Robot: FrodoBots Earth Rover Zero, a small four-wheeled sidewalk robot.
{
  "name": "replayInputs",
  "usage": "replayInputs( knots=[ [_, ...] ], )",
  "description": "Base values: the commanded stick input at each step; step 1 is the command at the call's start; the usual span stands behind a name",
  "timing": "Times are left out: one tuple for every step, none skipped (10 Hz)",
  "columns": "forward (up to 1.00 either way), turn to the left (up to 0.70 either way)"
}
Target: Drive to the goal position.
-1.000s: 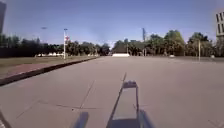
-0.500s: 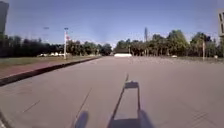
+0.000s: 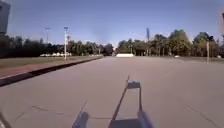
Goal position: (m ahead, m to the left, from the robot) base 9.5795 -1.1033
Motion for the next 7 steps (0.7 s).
replayInputs(
  knots=[
    [1.0, 0.0],
    [1.0, 0.0],
    [1.0, 0.0],
    [1.0, 0.0],
    [1.0, 0.0],
    [1.0, 0.0],
    [1.0, 0.0]
  ],
)
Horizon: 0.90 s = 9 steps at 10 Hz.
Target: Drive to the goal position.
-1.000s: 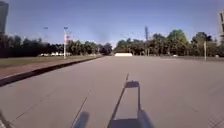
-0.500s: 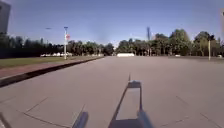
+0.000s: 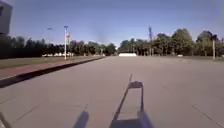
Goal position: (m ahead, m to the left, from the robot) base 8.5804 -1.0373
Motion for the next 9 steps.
replayInputs(
  knots=[
    [1.0, 0.0],
    [1.0, 0.0],
    [1.0, 0.0],
    [1.0, 0.0],
    [1.0, 0.0],
    [1.0, 0.0],
    [1.0, 0.0],
    [1.0, 0.0],
    [1.0, 0.0]
  ],
)
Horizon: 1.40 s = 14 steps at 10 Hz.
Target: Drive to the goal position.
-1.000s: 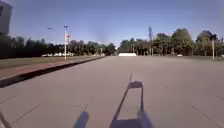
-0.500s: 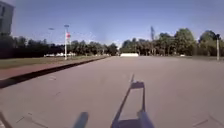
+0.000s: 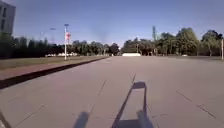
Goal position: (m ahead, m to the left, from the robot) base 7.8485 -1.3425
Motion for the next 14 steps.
replayInputs(
  knots=[
    [1.0, 0.0],
    [1.0, 0.0],
    [1.0, 0.0],
    [1.0, 0.0],
    [1.0, 0.0],
    [1.0, 0.0],
    [1.0, 0.0],
    [1.0, 0.0],
    [1.0, 0.0],
    [1.0, 0.0],
    [1.0, 0.0],
    [1.0, 0.0],
    [1.0, 0.0],
    [1.0, -0.16]
  ],
)
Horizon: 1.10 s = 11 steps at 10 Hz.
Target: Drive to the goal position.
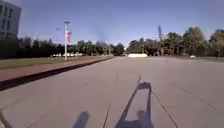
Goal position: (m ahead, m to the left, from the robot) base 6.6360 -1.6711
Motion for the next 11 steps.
replayInputs(
  knots=[
    [1.0, -0.27],
    [1.0, -0.27],
    [1.0, -0.27],
    [1.0, -0.27],
    [1.0, -0.27],
    [1.0, -0.27],
    [1.0, -0.27],
    [1.0, -0.27],
    [1.0, -0.27],
    [1.0, -0.27],
    [1.0, -0.27]
  ],
)
